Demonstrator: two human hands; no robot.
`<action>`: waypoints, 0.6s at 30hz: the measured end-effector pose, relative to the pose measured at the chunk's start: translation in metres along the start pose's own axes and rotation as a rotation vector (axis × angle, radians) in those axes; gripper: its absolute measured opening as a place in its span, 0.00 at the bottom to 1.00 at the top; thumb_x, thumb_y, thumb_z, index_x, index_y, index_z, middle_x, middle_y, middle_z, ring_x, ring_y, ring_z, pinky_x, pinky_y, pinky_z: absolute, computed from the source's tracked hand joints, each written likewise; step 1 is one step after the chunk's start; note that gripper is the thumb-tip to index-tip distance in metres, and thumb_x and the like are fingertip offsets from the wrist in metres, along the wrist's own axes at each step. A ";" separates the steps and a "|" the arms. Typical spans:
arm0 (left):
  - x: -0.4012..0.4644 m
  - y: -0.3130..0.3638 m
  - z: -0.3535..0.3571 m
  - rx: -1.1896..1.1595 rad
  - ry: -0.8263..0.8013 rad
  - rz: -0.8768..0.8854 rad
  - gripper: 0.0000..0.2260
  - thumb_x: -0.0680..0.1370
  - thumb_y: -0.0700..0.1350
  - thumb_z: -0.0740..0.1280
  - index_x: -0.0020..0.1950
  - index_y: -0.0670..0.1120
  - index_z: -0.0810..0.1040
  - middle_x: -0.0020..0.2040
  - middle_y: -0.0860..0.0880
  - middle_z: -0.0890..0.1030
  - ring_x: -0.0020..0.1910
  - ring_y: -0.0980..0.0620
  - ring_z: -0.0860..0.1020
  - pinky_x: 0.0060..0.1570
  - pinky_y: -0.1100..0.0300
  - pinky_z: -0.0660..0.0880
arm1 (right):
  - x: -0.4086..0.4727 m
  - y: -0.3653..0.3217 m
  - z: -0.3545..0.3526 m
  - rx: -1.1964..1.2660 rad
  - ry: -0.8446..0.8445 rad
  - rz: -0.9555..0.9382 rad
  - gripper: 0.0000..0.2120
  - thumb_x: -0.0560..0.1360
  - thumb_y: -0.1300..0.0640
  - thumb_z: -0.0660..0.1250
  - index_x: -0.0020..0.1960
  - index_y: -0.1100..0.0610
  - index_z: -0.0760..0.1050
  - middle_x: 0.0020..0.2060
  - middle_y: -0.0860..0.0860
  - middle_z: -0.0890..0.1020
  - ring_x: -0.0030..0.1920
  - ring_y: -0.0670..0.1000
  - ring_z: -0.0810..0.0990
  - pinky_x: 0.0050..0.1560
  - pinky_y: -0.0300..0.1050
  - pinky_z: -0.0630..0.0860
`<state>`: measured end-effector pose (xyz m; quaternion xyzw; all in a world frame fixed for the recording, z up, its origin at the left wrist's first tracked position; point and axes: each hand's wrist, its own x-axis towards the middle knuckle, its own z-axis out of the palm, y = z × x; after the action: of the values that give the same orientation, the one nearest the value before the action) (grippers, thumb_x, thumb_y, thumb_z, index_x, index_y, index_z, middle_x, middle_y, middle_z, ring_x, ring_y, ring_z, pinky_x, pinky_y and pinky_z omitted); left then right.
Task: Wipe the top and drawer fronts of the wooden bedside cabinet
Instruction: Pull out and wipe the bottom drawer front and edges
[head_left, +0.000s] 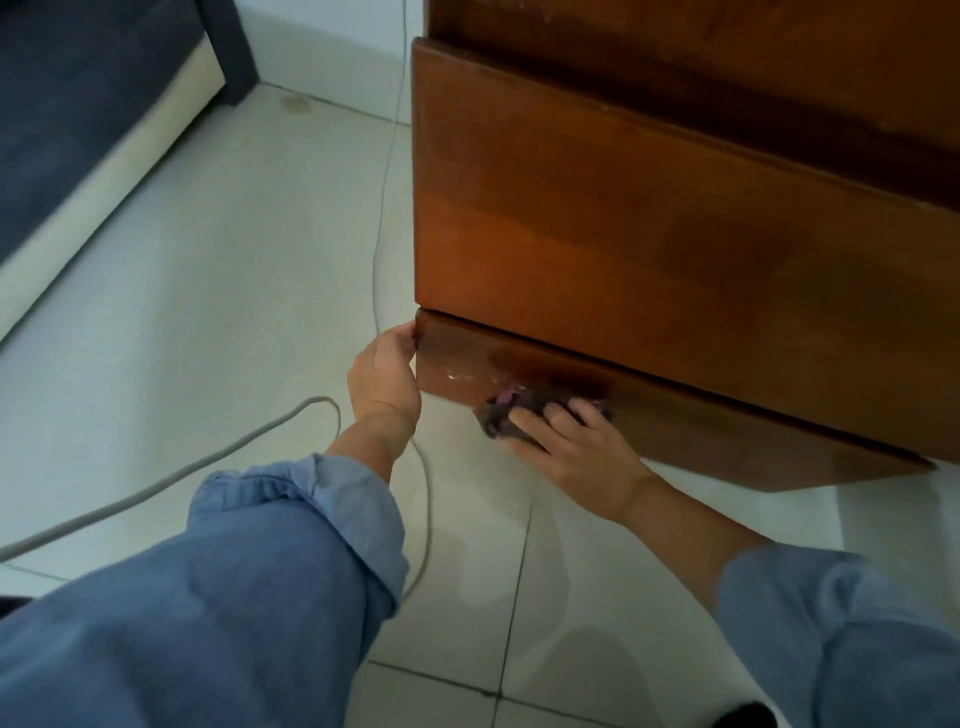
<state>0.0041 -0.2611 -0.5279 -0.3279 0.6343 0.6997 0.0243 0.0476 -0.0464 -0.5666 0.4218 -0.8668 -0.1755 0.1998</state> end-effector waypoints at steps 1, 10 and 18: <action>-0.001 0.003 -0.001 0.000 -0.019 -0.011 0.11 0.77 0.46 0.59 0.42 0.54 0.80 0.52 0.48 0.82 0.58 0.48 0.78 0.65 0.52 0.70 | 0.009 0.003 -0.007 -0.035 0.046 0.075 0.19 0.77 0.63 0.51 0.62 0.50 0.71 0.60 0.53 0.69 0.52 0.55 0.68 0.55 0.50 0.65; 0.008 0.007 -0.006 0.033 -0.048 0.032 0.15 0.70 0.49 0.54 0.35 0.55 0.80 0.45 0.48 0.84 0.54 0.48 0.80 0.63 0.51 0.72 | 0.067 -0.036 0.044 -0.295 -0.224 0.026 0.30 0.76 0.66 0.39 0.62 0.54 0.77 0.56 0.46 0.79 0.53 0.51 0.70 0.57 0.48 0.64; 0.002 0.018 -0.011 0.082 -0.079 0.010 0.18 0.69 0.50 0.49 0.35 0.55 0.79 0.46 0.48 0.84 0.55 0.45 0.80 0.65 0.47 0.70 | 0.054 -0.039 0.019 -0.119 -0.177 0.019 0.22 0.70 0.57 0.59 0.63 0.53 0.75 0.60 0.52 0.76 0.52 0.54 0.68 0.53 0.51 0.62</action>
<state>-0.0010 -0.2749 -0.5126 -0.2955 0.6627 0.6855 0.0591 0.0336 -0.1094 -0.5904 0.3836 -0.8731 -0.2615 0.1487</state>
